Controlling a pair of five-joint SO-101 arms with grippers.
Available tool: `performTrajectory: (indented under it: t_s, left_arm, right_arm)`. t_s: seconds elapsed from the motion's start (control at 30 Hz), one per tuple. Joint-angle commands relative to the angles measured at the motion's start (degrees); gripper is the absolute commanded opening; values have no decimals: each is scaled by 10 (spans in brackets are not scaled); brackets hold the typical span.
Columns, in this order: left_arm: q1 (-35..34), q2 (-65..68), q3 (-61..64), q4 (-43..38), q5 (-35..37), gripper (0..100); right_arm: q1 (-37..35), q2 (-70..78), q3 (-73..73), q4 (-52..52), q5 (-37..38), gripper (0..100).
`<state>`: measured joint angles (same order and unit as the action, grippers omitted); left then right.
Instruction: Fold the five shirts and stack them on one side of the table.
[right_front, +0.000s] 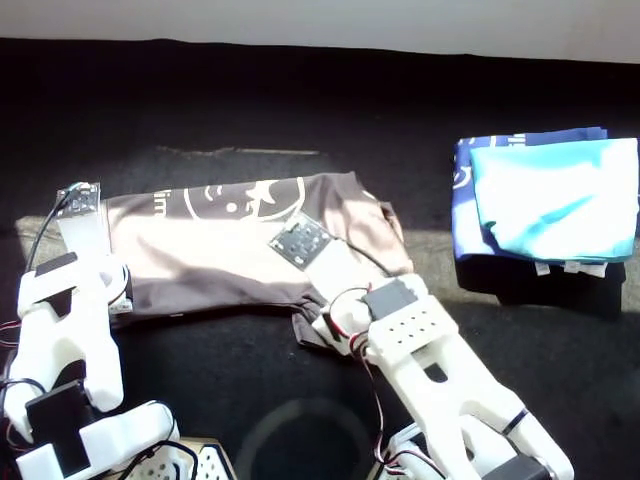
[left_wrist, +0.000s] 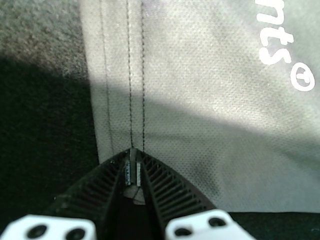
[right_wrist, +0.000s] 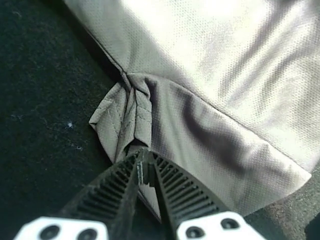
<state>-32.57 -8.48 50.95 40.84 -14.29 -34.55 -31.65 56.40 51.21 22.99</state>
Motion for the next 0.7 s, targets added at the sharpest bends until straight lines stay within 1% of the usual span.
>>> performTrajectory:
  t_s: [0.0,0.13,0.33,0.4,0.47,0.53,0.67]
  left_arm:
    - [-6,1,3,-14,4,9]
    - [-6,1,3,-14,4,9]
    - [-6,1,3,-14,4,9]
    - [-6,1,3,-14,4,9]
    - [-6,1,3,-14,4,9]
    - [-6,1,3,-14,4,9]
    - [-6,1,3,-14,4,9]
  right_arm:
    - [7,2,49,-97,5,9]
    - [-5,28,58,-115,5,9]
    - [-77,31,57,-114,5,9]
    - [-90,31,56,-114,5,9]
    - [-89,31,56,-114,5,9]
    - [-73,31,57,-109,5,9]
    - [-36,26,33,-54,5,10]
